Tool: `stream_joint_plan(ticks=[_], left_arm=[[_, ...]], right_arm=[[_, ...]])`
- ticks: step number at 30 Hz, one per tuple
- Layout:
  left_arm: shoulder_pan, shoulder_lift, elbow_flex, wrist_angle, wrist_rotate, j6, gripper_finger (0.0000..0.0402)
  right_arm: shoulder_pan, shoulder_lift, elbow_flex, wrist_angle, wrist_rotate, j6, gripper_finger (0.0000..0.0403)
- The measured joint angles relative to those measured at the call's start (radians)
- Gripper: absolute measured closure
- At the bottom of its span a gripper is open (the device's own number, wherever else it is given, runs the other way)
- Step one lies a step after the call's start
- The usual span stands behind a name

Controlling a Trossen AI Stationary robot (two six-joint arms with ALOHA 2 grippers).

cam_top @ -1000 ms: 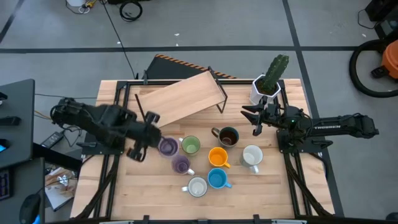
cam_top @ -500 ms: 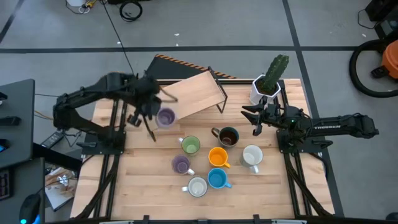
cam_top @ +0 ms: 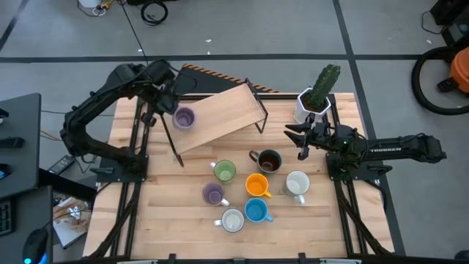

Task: Place coffee mugs
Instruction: Put the bottom purple mug on the shelf

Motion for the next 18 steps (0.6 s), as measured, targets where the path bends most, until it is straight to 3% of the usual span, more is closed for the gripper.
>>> stream_joint_plan(ticks=[18], left_arm=[[0.154,0.092,-0.001,0.003,0.144,0.024,0.0343]], right_arm=[[0.000,0.000,0.000,0.008,0.000,0.003,0.0285]])
